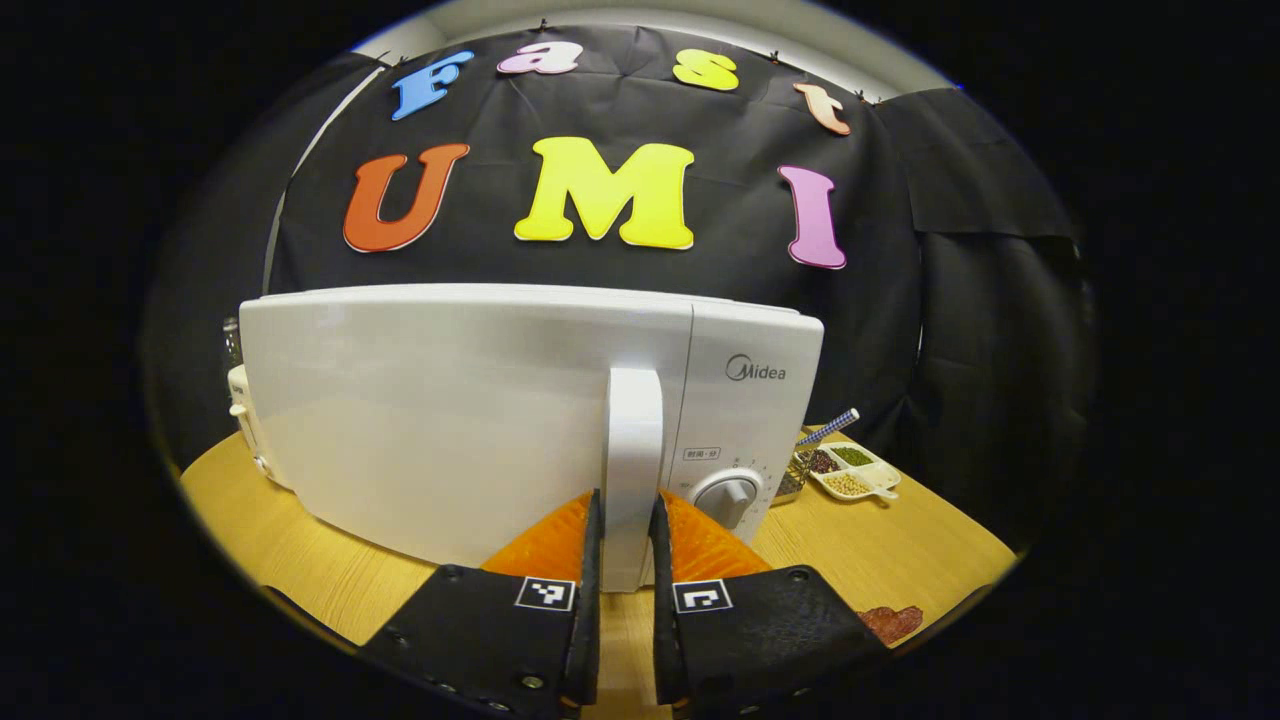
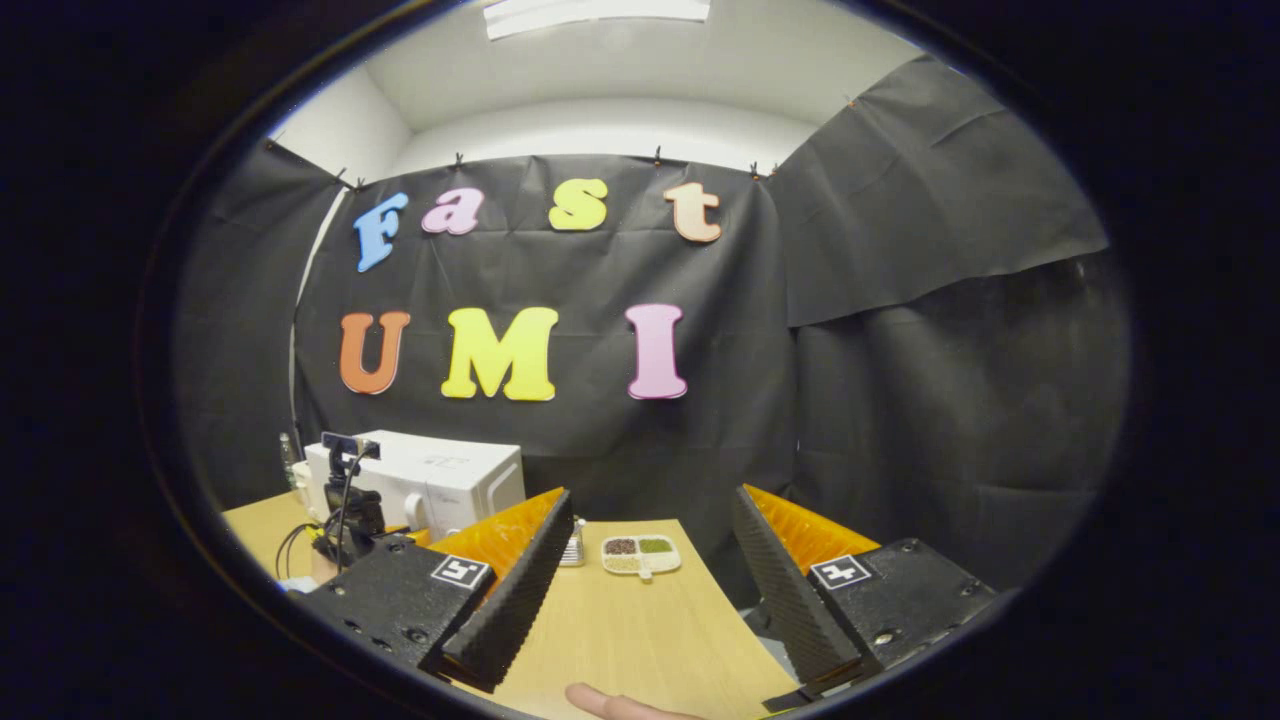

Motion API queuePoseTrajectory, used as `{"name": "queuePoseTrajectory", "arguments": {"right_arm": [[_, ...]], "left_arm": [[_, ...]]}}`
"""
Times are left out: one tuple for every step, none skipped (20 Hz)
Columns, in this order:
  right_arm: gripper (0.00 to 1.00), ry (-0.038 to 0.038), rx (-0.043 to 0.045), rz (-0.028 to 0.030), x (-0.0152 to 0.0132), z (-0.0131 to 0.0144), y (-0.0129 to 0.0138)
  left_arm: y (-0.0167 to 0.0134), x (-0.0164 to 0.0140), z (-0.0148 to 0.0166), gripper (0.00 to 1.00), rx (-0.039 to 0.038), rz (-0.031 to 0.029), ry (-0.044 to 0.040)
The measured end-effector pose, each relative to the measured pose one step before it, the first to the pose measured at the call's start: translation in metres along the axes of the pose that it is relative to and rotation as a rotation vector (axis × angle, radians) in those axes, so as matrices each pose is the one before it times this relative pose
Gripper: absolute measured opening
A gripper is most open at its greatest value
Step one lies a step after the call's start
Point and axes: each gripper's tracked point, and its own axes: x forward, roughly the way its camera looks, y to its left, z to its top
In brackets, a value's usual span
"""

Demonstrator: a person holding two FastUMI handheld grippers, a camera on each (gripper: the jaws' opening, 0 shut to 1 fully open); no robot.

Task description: Open the microwave oven with the left hand, put the food in, and close the microwave oven.

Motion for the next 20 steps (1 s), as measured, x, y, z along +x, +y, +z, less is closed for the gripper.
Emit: {"name": "queuePoseTrajectory", "arguments": {"right_arm": [[1.00,-0.00341,0.00039,0.00483,-0.00226,0.00200,0.00238],[1.00,-0.00228,-0.00206,0.00267,-0.00118,0.00021,0.00194],[1.00,-0.00235,-0.00711,0.00184,-0.00054,0.00215,0.00137],[1.00,0.00021,-0.00733,0.00036,-0.00057,-0.00032,0.00087],[1.00,0.00351,-0.00125,0.00111,-0.00057,0.00038,0.00072],[1.00,0.00518,-0.00034,0.00442,-0.00141,-0.00053,0.00128],[1.00,0.00408,-0.00362,0.00266,-0.00124,-0.00045,0.00153],[0.95,-0.00099,-0.00517,0.00056,-0.00131,0.00000,-0.00069],[0.95,-0.00478,-0.00348,-0.00238,-0.00176,0.00210,-0.00110],[0.95,-0.00492,-0.00140,-0.00372,-0.00078,0.00061,-0.00255],[0.95,-0.00243,-0.00075,-0.00389,-0.00123,0.00047,-0.00149],[1.00,-0.00203,-0.00138,-0.00234,0.00029,-0.00051,-0.00019],[0.95,0.00159,-0.00231,-0.00042,0.00033,-0.00116,-0.00031],[1.00,0.00434,0.00298,0.00271,0.00091,-0.00176,0.00052],[1.00,0.00710,0.00666,0.00400,-0.00051,-0.00138,0.00072],[1.00,0.00901,0.00382,0.00249,0.00241,-0.00391,0.00005],[1.00,0.00546,0.00346,0.00042,0.00232,-0.00261,0.00037],[0.95,0.00616,0.00084,-0.00011,0.00185,-0.00195,0.00045],[0.95,0.00930,-0.00166,0.00236,0.00120,-0.00263,0.00219],[0.95,0.00268,0.00010,0.00674,0.00024,-0.00173,0.00365]], "left_arm": [[0.00025,0.00133,-0.00045,0.22,0.01659,0.00059,0.00231],[0.00077,0.00072,0.00271,0.22,-0.00140,-0.00084,-0.00638],[0.00020,0.00268,0.00388,0.21,-0.00846,-0.00140,-0.00965],[0.00035,0.00081,0.00092,0.20,-0.00592,-0.00019,0.00385],[-0.00067,0.00293,0.00044,0.21,-0.00725,0.00444,0.00690],[-0.00006,0.00009,-0.00143,0.20,-0.00395,0.00463,-0.00048],[-0.00097,0.00162,0.00284,0.20,0.01482,0.00348,-0.00940],[0.00240,-0.00263,-0.00162,0.16,0.00239,0.00634,-0.00033],[-0.00009,0.00065,-0.00091,0.12,0.00221,-0.00059,-0.00302],[-0.00023,-0.00190,-0.00352,0.11,-0.01425,-0.00587,0.00678],[-0.00178,-0.00254,-0.00249,0.12,-0.00683,-0.00829,0.00288],[-0.00020,0.00022,0.00228,0.12,0.00190,-0.00307,-0.00538],[0.00090,-0.00061,0.00104,0.12,-0.00087,0.00449,-0.00315],[0.00047,-0.00138,-0.00074,0.12,0.01156,0.00717,0.00355],[0.00009,-0.00529,0.00331,0.12,-0.00339,0.00814,-0.00468],[0.00122,-0.00323,0.00505,0.12,0.00314,-0.00156,-0.02977],[-0.00079,-0.00637,-0.01142,0.10,-0.01438,-0.01492,0.03585],[-0.00153,-0.00803,0.00522,0.11,0.00764,-0.02560,-0.02112],[0.00193,-0.00798,-0.00494,0.11,0.00250,-0.02522,0.01473],[-0.00029,-0.01003,-0.00119,0.11,0.00874,-0.02428,-0.00186]]}}
